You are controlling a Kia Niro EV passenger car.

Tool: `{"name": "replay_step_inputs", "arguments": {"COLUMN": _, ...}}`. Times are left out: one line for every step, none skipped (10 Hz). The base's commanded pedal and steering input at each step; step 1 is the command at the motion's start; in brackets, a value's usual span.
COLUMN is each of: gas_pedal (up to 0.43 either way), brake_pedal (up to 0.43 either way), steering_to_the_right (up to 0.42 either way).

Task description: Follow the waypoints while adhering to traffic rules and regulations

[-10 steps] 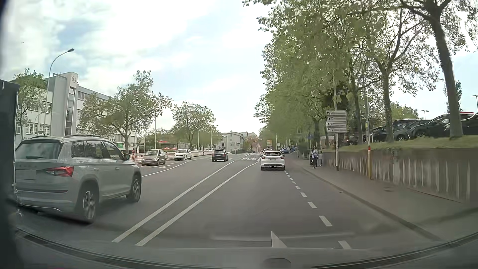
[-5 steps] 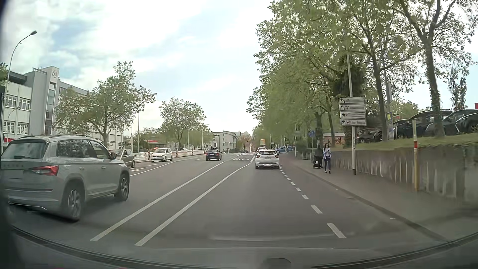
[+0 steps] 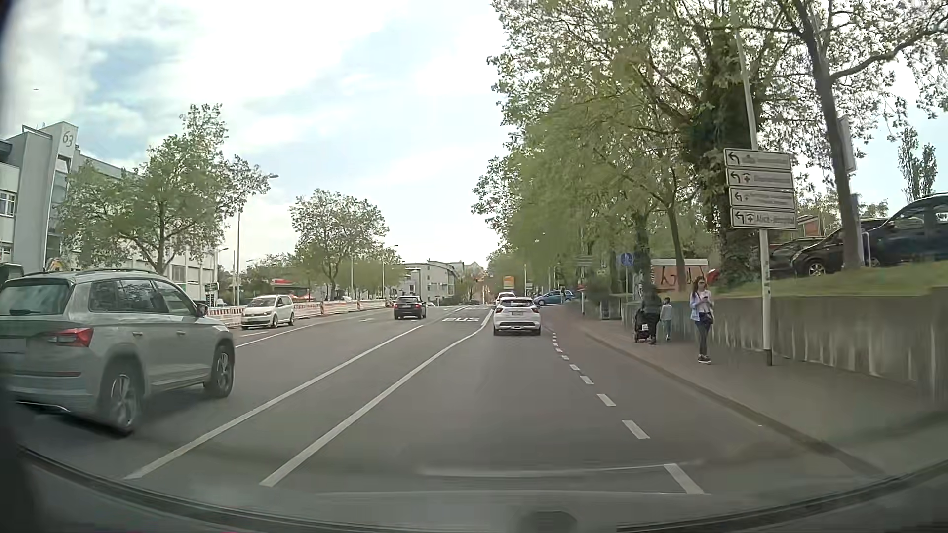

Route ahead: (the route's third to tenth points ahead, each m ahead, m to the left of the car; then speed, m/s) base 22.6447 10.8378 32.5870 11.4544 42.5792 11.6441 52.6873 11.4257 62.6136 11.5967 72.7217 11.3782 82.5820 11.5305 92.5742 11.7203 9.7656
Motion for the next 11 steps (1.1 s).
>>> {"name": "replay_step_inputs", "arguments": {"gas_pedal": 0.098, "brake_pedal": 0.018, "steering_to_the_right": 0.011}}
{"name": "replay_step_inputs", "arguments": {"gas_pedal": 0.098, "brake_pedal": 0.018, "steering_to_the_right": 0.008}}
{"name": "replay_step_inputs", "arguments": {"gas_pedal": 0.098, "brake_pedal": 0.018, "steering_to_the_right": 0.007}}
{"name": "replay_step_inputs", "arguments": {"gas_pedal": 0.098, "brake_pedal": 0.018, "steering_to_the_right": 0.007}}
{"name": "replay_step_inputs", "arguments": {"gas_pedal": 0.098, "brake_pedal": 0.018, "steering_to_the_right": 0.007}}
{"name": "replay_step_inputs", "arguments": {"gas_pedal": 0.098, "brake_pedal": 0.018, "steering_to_the_right": 0.006}}
{"name": "replay_step_inputs", "arguments": {"gas_pedal": 0.098, "brake_pedal": 0.018, "steering_to_the_right": 0.006}}
{"name": "replay_step_inputs", "arguments": {"gas_pedal": 0.098, "brake_pedal": 0.018, "steering_to_the_right": 0.006}}
{"name": "replay_step_inputs", "arguments": {"gas_pedal": 0.098, "brake_pedal": 0.018, "steering_to_the_right": 0.005}}
{"name": "replay_step_inputs", "arguments": {"gas_pedal": 0.087, "brake_pedal": 0.018, "steering_to_the_right": 0.005}}
{"name": "replay_step_inputs", "arguments": {"gas_pedal": 0.087, "brake_pedal": 0.018, "steering_to_the_right": 0.005}}
